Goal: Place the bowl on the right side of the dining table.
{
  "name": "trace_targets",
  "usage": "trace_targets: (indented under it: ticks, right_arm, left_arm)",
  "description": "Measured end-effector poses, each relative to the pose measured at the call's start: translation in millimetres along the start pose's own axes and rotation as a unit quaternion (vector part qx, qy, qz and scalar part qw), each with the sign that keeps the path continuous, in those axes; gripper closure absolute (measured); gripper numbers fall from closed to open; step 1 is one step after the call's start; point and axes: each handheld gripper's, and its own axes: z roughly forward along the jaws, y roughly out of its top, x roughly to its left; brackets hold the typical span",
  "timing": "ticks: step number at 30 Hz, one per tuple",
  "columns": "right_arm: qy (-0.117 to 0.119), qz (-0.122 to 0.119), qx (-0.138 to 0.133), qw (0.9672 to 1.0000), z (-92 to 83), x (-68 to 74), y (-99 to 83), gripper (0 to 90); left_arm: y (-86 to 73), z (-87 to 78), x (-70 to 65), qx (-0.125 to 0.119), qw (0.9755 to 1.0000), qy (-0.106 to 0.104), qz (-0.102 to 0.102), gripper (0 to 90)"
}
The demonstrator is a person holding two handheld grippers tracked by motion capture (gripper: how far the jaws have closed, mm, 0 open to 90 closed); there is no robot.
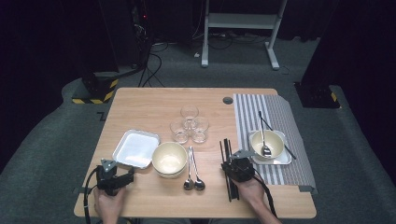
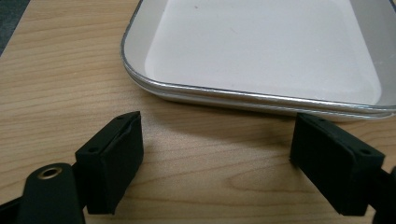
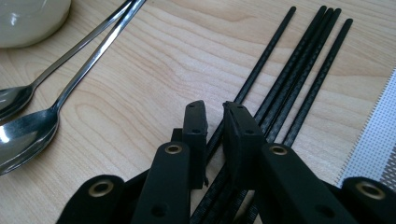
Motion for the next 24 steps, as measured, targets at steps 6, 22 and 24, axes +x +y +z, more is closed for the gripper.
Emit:
trace_targets:
  ticks: [6, 22, 24]
  right_arm:
    - [0.001, -0.003, 0.001, 1.0000, 1.8, 5.6, -1.6, 81.6]
    - [0.012, -0.026, 0.001, 0.9996, 9.2, 32.1, 1.8, 83.5]
    - [0.013, -0.029, 0.000, 0.9995, 10.6, 34.7, 2.6, 83.6]
  left_arm:
    - [0.0, -0.1, 0.1, 0.000, 1.0000, 0.000, 0.000, 17.4]
    - [0.0, 0.1, -0.1, 0.000, 1.0000, 0.000, 0.001, 17.3]
    - [0.0, -0.1, -0.2, 0.001, 1.0000, 0.001, 0.003, 17.3]
